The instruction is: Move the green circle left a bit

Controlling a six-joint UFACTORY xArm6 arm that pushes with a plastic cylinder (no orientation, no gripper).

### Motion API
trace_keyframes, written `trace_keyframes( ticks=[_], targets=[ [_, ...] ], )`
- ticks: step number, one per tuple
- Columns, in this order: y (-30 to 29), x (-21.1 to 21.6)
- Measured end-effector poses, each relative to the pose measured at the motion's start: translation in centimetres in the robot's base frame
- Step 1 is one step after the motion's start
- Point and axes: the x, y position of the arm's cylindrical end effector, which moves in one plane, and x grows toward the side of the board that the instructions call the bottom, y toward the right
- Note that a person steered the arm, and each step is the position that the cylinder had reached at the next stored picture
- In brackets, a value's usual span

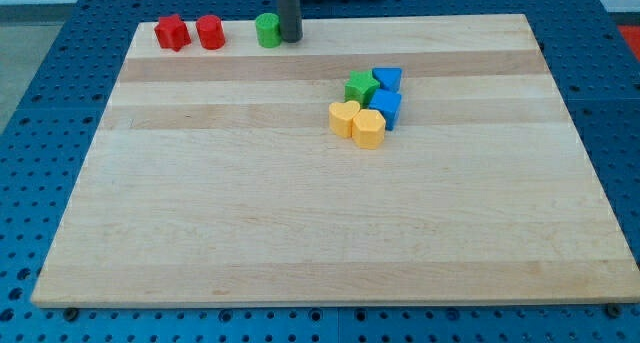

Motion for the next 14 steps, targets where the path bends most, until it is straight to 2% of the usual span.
trace_keyframes(
  ticks=[3, 8, 14],
  targets=[
    [1.8, -2.0],
    [-2.1, -2.0],
    [-3.0, -2.0]
  ],
)
